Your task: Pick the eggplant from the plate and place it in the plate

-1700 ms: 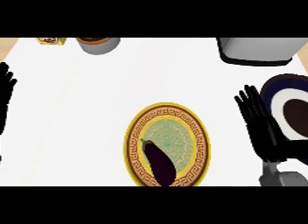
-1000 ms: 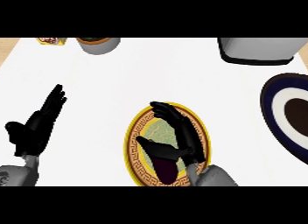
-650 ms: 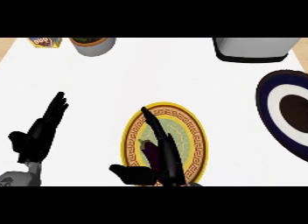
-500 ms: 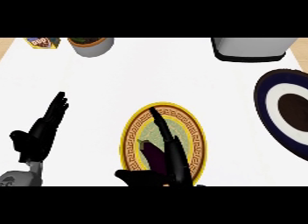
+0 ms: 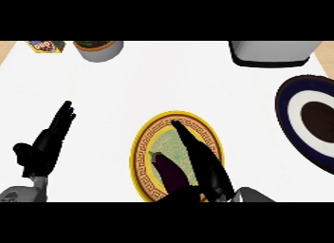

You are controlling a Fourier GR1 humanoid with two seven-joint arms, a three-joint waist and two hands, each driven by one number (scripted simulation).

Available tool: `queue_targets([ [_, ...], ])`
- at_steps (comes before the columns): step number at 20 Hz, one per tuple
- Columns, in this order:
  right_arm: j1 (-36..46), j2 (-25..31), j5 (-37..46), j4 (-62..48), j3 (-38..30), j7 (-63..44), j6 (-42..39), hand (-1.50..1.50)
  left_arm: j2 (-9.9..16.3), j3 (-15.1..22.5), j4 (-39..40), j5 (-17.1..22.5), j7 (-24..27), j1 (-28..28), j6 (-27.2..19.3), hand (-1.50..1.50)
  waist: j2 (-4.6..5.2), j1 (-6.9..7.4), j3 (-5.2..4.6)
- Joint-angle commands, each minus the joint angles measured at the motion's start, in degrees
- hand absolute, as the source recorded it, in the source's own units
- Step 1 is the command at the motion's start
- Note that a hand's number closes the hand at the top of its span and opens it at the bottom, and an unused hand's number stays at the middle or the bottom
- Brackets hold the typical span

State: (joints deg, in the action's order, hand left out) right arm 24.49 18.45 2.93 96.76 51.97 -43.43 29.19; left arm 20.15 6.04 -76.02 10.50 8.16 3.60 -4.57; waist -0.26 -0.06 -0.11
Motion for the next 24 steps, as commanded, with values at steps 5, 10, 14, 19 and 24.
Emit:
queue_targets([
  [5, 4.1, 1.6, -5.6, 4.8, -3.8, -15.1, -14.5, -1.50, 0.4, -0.9, -4.1, 0.2, -1.9, -3.1, 1.2, 0.00, 0.13, 0.45, 0.11],
  [10, 4.7, 2.3, -6.5, 3.7, -7.0, -18.3, -20.6, -1.50, -0.7, -3.1, 4.8, -1.5, 4.2, 1.0, 2.5, 0.00, 0.31, -0.04, 0.07],
  [14, 4.6, -4.0, -1.6, -3.2, -0.1, -19.7, -20.7, -1.50, -1.3, -1.5, -2.6, -1.4, -3.5, 1.2, 1.4, 0.00, 0.19, 0.47, 0.11],
  [19, 5.1, -5.2, -3.8, -7.2, -6.6, -17.8, -27.1, -1.50, -3.1, -2.0, -0.5, -4.2, -0.6, 1.0, 0.5, 0.00, 0.29, 0.29, 0.10],
  [24, 1.4, -11.1, 2.6, -14.2, -3.4, -13.4, -25.4, -1.50, 0.5, -5.7, -1.1, -1.7, -1.5, -0.1, 5.8, 0.00, 0.27, 0.45, 0.11],
])
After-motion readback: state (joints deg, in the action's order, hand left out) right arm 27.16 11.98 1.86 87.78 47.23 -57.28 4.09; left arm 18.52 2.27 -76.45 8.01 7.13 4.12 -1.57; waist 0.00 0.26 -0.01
